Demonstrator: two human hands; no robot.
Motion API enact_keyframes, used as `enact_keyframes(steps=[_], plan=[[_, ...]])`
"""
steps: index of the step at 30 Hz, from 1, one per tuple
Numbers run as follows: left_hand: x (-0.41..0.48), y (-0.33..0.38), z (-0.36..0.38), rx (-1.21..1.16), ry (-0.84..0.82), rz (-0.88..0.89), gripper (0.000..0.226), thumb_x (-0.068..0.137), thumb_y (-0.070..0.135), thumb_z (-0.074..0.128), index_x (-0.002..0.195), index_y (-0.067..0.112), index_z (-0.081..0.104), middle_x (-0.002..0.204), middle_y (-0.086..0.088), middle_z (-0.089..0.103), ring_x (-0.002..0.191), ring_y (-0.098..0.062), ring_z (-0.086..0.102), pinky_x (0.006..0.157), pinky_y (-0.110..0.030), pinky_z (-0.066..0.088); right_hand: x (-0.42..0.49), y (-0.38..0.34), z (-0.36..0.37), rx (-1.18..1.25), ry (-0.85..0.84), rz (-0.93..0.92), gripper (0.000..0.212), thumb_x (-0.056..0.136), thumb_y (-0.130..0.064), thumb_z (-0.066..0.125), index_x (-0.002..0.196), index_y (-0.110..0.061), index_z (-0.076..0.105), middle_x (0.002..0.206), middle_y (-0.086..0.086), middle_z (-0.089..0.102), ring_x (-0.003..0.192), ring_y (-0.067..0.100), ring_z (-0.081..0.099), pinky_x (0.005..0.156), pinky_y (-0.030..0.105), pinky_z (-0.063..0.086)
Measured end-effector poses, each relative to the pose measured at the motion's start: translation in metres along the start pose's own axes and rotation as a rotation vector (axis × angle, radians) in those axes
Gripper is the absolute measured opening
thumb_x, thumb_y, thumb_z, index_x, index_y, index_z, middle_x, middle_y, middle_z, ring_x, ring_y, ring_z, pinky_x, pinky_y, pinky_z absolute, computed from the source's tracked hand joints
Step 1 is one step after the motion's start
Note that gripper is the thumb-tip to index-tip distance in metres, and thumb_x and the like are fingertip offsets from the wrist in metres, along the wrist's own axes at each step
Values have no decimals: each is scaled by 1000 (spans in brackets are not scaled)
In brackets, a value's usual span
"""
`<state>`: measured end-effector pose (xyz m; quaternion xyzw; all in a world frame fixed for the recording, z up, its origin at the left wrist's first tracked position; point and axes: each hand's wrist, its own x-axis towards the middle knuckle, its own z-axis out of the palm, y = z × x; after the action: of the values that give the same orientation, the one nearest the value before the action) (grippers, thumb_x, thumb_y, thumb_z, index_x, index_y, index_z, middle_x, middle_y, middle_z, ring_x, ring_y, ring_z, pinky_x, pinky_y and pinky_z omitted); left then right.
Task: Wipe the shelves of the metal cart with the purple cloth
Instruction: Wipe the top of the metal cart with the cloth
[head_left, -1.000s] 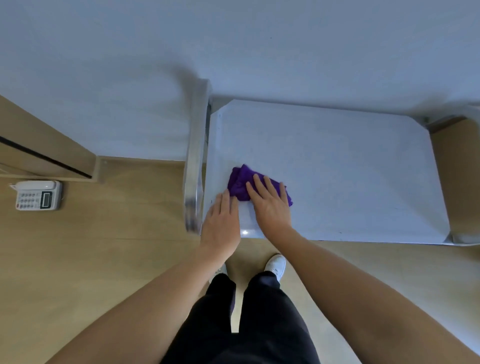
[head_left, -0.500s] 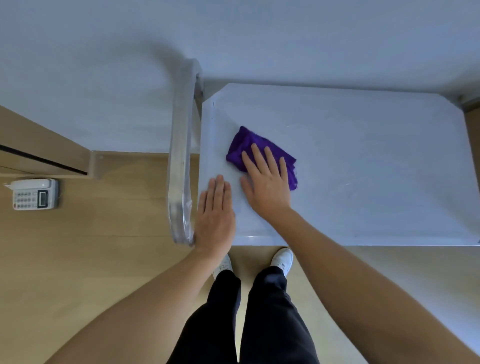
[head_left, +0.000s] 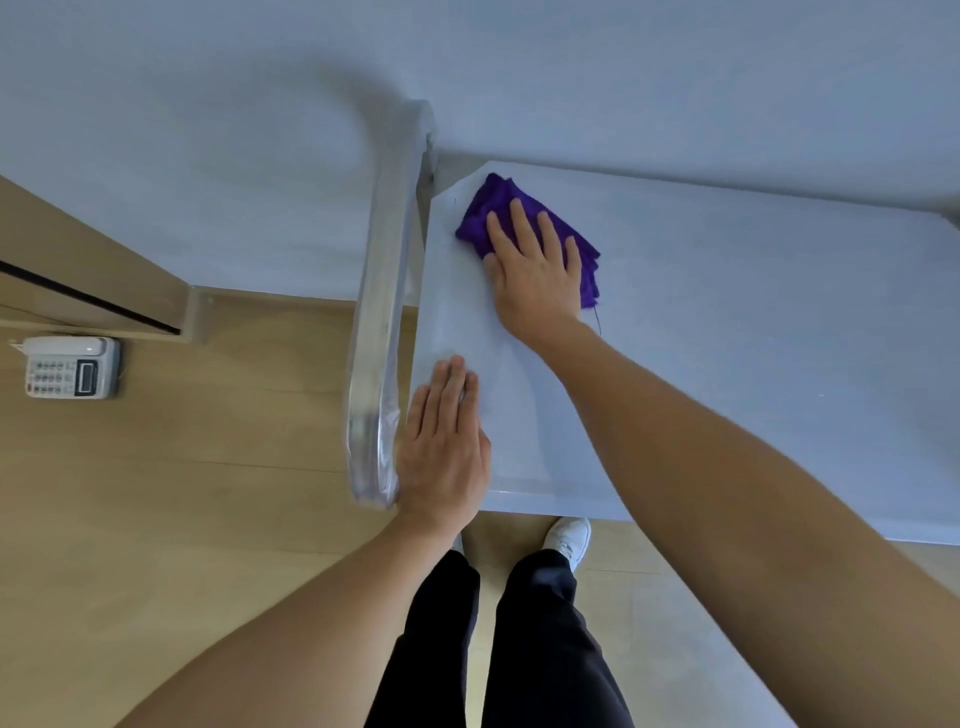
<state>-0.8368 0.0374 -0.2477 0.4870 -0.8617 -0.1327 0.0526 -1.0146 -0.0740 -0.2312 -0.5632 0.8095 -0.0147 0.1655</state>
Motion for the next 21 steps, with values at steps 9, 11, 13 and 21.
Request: enact_keyframes(steps=[9, 11, 13, 21], plan=[[1, 1, 0, 60, -22, -6, 56, 98, 22, 25, 150, 3, 25, 159, -15, 21, 149, -27, 15, 121, -43, 18, -111, -10, 29, -11, 29, -21, 50, 104, -42, 26, 153, -31, 27, 163, -2, 20, 149, 26, 18, 118, 49, 19], [1, 1, 0, 48, -17, -2, 54, 98, 20, 25, 148, 1, 30, 158, -16, 23, 148, -28, 17, 120, -45, 22, -89, -8, 24, -8, 12, -20, 49, 105, -41, 26, 154, -33, 23, 163, -3, 17, 150, 25, 16, 119, 48, 18], [1, 1, 0, 37, -2, -3, 53, 98, 19, 24, 147, 1, 33, 158, -15, 24, 148, -27, 17, 119, -45, 23, -51, -8, 14, -5, 7, -25, 49, 105, -42, 25, 154, -35, 20, 164, -5, 12, 150, 23, 10, 120, 47, 13], [-1, -1, 3, 27, 37, 6, 52, 99, 20, 24, 146, 3, 35, 158, -12, 25, 148, -24, 17, 119, -42, 23, 21, -8, -9, 45, 3, 3, 48, 106, -38, 22, 154, -34, 17, 165, -4, 6, 151, 25, 3, 121, 49, 10]])
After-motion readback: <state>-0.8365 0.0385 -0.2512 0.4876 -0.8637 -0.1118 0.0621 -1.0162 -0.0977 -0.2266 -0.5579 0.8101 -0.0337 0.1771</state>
